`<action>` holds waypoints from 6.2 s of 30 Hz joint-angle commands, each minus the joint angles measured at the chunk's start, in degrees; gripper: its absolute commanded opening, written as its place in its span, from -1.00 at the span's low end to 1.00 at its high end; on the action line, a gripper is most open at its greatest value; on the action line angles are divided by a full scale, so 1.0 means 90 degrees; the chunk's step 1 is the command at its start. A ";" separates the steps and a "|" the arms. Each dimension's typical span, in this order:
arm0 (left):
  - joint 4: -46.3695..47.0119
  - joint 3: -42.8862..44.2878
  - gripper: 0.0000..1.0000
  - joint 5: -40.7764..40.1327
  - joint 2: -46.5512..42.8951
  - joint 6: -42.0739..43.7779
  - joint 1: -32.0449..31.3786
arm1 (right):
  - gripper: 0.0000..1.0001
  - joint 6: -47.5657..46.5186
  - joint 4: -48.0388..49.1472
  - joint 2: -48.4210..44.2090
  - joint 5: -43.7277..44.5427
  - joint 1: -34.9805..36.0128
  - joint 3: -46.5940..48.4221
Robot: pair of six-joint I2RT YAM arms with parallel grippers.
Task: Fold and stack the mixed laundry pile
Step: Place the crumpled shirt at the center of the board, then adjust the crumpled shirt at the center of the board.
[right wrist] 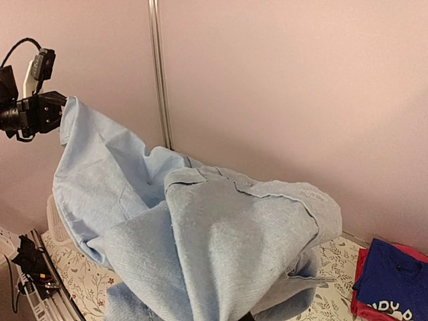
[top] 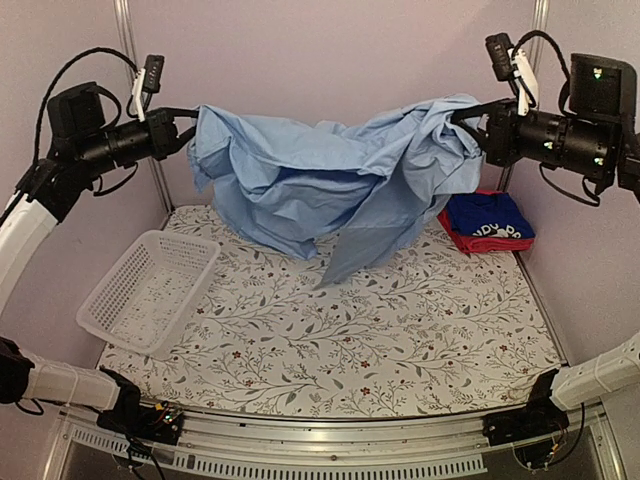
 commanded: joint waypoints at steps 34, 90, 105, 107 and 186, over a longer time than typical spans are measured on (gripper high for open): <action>-0.0736 -0.1489 0.55 -0.1363 0.2758 -0.0776 -0.2507 | 0.64 0.1736 -0.1588 0.0442 -0.4371 -0.3266 -0.5012; -0.1433 -0.0133 0.21 -0.2907 0.4629 0.0041 -0.0914 | -1.00 0.3446 -0.0758 0.0826 -0.3946 -0.1864 -0.7058; -0.1047 -0.1797 0.49 -0.2403 0.2981 0.0018 -0.2079 | 0.98 0.3907 -0.2333 0.0434 -0.2957 -0.0433 -0.6251; -0.0971 -0.1765 0.49 -0.2439 0.3032 -0.0071 -0.2171 | 0.98 0.4231 -0.2253 0.0563 -0.2764 -0.0223 -0.6291; 0.2510 -0.4291 0.66 -0.1201 0.1317 -0.2764 -0.0841 | -1.00 0.1504 -0.0906 0.0833 -0.0766 -0.1910 0.1497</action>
